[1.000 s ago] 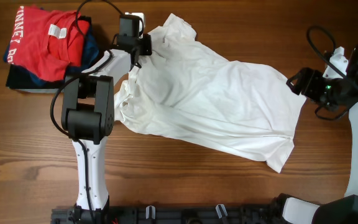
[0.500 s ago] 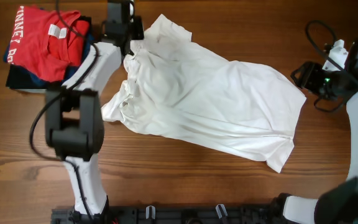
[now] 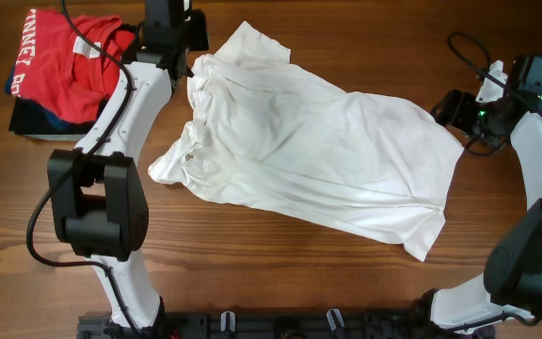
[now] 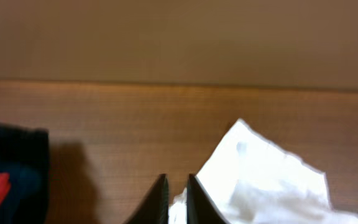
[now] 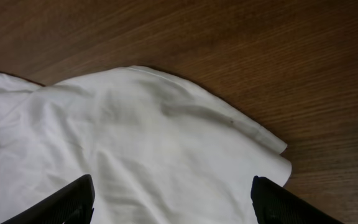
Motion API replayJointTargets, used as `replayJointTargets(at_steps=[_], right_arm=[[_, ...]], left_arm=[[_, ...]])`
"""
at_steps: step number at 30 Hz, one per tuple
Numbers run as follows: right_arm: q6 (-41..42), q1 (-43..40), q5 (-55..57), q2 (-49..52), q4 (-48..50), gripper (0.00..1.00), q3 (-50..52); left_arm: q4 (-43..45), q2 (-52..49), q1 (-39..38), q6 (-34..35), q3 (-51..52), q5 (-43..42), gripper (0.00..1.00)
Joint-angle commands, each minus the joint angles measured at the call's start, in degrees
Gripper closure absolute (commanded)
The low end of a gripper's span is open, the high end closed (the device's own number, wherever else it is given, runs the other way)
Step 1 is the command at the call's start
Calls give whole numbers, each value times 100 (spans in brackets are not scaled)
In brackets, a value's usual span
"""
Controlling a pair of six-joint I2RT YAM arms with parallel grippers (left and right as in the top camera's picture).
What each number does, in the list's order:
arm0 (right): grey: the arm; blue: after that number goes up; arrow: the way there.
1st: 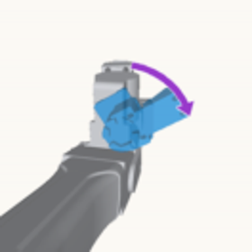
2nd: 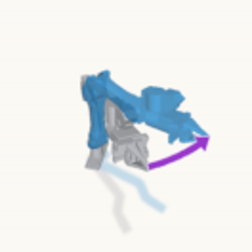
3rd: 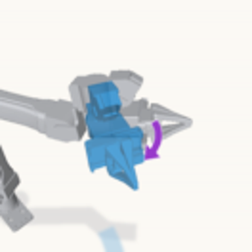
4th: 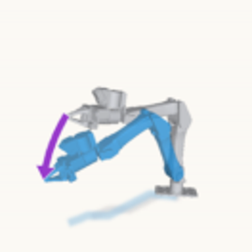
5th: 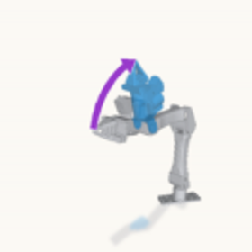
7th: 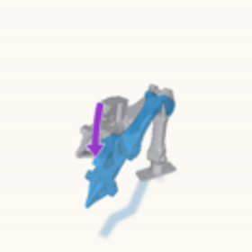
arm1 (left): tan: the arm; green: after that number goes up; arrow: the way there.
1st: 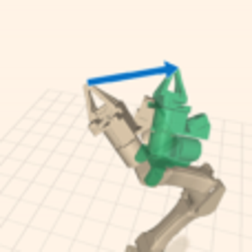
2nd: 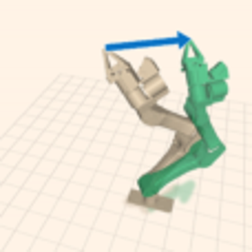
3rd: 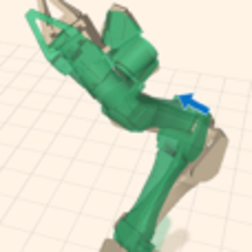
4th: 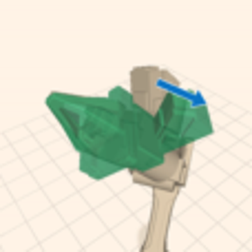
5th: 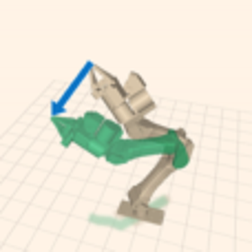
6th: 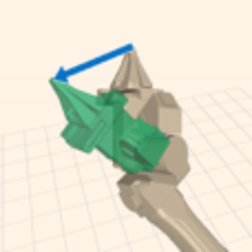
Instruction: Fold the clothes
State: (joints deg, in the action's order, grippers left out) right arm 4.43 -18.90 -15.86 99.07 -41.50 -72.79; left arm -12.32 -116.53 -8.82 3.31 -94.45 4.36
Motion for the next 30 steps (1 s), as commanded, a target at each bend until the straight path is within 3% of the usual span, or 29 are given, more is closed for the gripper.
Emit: replayJointTargets(at_steps=[1,4,8,11,15,21,25,28,30], right_arm=[[116,50,153,90,-125,18,-74],[116,50,153,90,-232,18,-74],[116,50,151,90,-284,18,-74],[116,50,151,90,-293,18,-74],[111,50,153,90,-319,18,-74],[111,50,155,90,-308,18,-74],[118,50,153,90,-299,18,-74],[164,50,153,90,-284,18,-74],[160,50,155,90,-262,18,-74]], left_arm=[[643,-529,37,-11,-17,-496,58],[992,-872,35,-11,-17,-741,37],[957,-1259,26,-11,-17,-800,25],[776,-1456,42,-13,-17,-796,18],[671,-1552,42,-11,-17,-798,18],[170,-1738,42,13,-17,-798,32],[136,-1773,42,11,-17,-796,56],[243,-1753,42,15,-20,-796,66],[245,-1661,42,13,-20,-796,81]])
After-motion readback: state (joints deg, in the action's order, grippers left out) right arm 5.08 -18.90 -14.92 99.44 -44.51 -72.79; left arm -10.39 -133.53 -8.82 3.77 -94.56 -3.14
